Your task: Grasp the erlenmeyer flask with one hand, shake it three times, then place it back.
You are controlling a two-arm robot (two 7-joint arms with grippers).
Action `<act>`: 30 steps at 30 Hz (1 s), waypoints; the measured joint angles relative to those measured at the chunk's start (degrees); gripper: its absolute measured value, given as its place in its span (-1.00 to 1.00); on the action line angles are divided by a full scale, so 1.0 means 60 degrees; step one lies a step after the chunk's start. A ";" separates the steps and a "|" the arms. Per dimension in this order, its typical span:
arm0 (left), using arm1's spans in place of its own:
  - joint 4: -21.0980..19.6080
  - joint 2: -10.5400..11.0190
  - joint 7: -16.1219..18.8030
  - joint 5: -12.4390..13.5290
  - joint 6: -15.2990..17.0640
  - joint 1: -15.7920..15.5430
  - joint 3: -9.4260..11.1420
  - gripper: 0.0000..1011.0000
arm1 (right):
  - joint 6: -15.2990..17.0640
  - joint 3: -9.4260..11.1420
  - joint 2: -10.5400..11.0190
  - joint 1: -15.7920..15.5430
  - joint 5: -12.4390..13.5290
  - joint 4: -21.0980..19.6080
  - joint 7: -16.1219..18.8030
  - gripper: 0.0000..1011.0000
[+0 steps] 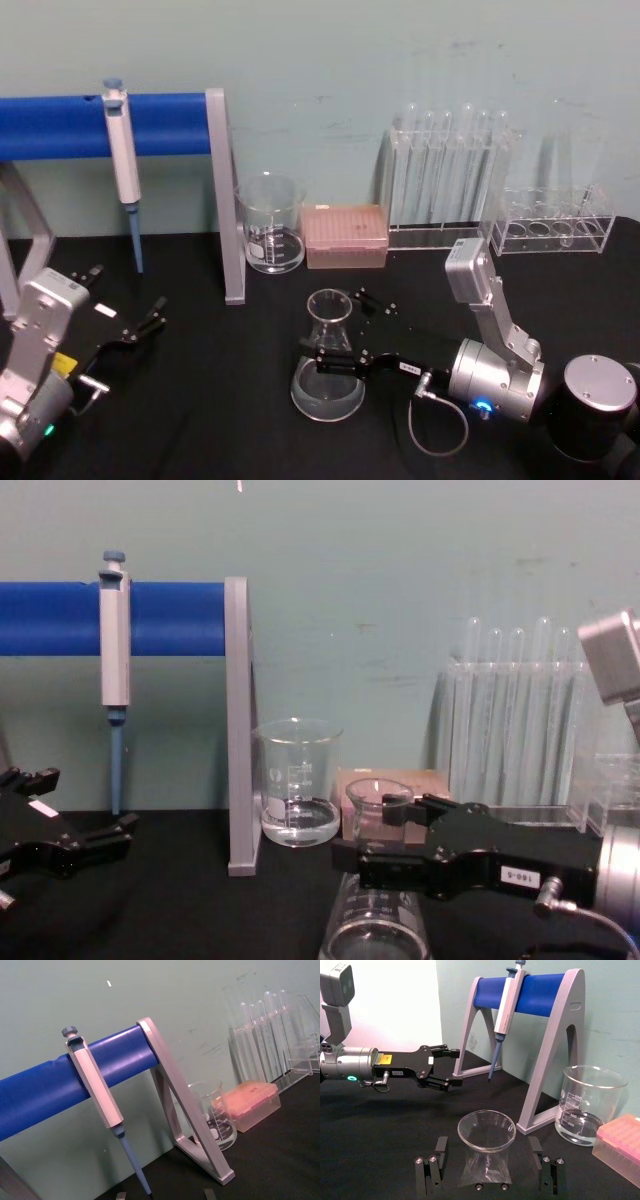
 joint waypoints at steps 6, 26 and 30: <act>0.0000 0.0000 0.0001 0.0000 0.0000 0.0000 0.0000 0.98 | -0.0001 0.0000 0.0000 0.0000 0.0000 0.0000 0.0000 0.98; 0.0000 0.0000 0.0000 0.0000 0.0000 -0.0001 0.0000 0.98 | 0.0190 0.0105 0.0382 -0.0393 0.0161 -0.0729 -0.0061 0.98; 0.0000 0.0000 0.0000 0.0000 0.0000 0.0000 0.0000 0.98 | 0.0238 0.0169 0.0508 -0.0542 0.0188 -0.0958 -0.0160 0.98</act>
